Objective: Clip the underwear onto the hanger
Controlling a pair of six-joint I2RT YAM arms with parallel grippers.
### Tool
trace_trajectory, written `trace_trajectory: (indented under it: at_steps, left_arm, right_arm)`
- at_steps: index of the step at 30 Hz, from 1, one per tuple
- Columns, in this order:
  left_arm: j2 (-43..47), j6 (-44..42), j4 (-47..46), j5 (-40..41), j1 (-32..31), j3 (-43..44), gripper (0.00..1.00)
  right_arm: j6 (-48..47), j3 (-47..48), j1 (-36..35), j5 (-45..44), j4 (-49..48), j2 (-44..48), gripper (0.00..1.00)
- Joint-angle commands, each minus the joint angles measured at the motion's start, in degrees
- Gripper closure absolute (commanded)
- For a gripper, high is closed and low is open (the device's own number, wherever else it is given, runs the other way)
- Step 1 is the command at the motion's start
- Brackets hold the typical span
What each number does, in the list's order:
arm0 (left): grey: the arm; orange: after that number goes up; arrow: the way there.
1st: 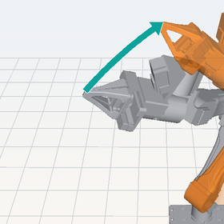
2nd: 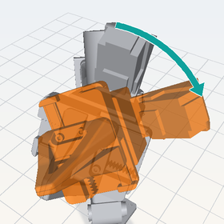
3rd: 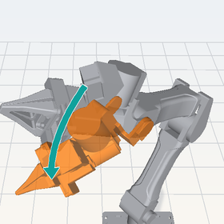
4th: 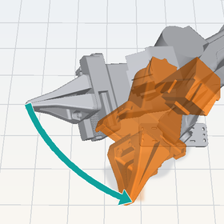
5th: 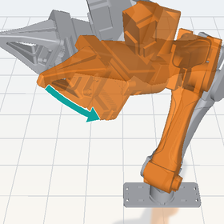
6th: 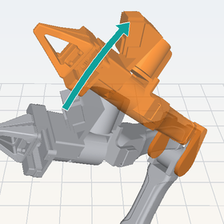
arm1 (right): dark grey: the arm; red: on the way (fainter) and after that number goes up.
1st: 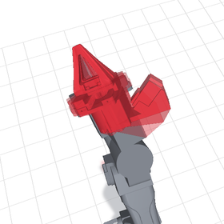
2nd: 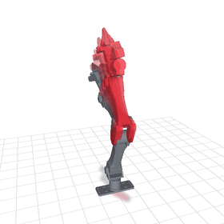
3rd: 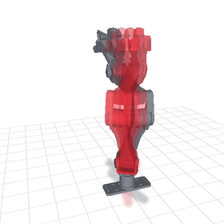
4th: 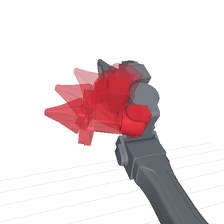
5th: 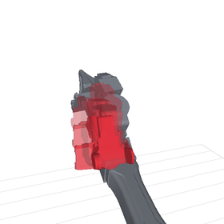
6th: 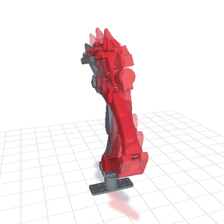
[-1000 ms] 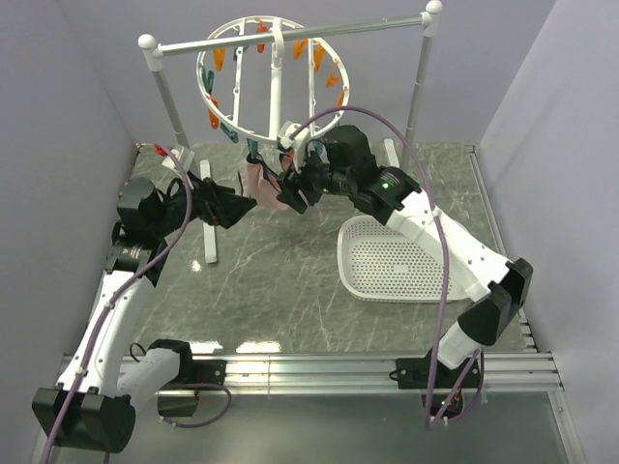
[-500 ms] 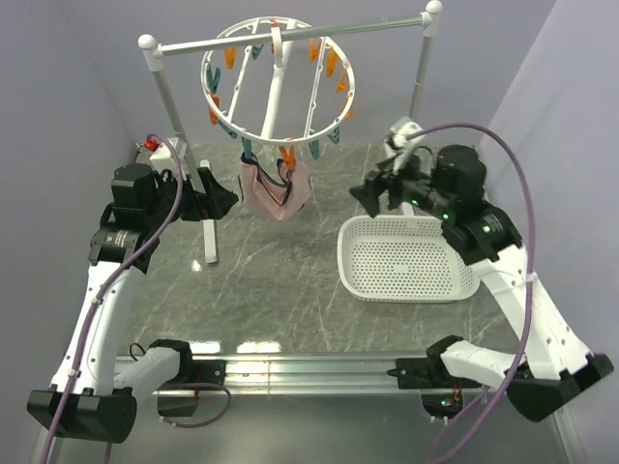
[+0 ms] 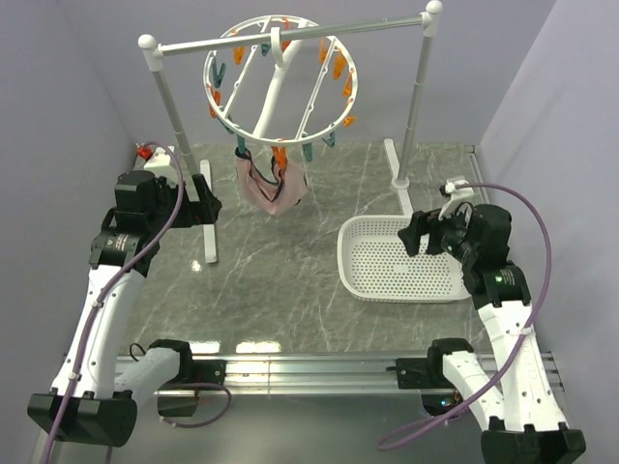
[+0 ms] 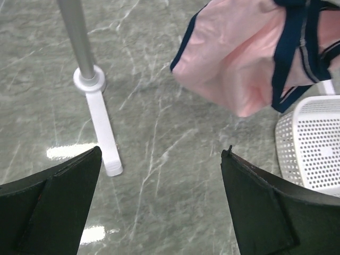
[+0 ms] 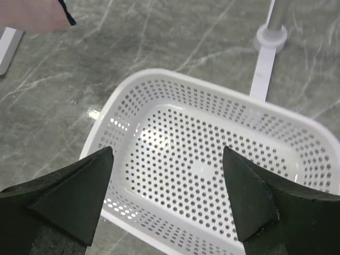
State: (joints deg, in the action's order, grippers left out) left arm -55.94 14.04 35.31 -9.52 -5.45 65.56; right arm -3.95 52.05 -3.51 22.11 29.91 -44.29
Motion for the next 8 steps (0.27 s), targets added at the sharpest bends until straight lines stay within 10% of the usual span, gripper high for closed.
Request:
trace_trajectory:
  at_steps: [1,8]
  left_arm:
    - [1.36,-1.12,-0.15,3.10,0.53,-1.31,0.01]
    - [-0.91,0.63,1.07,1.20,4.81,-1.14,0.00]
  right_arm:
    - [2.54,-2.65,2.71,3.64,-0.47,2.89,0.10]
    - [3.33,-4.33,5.00,4.43,-0.64,4.74,0.07]
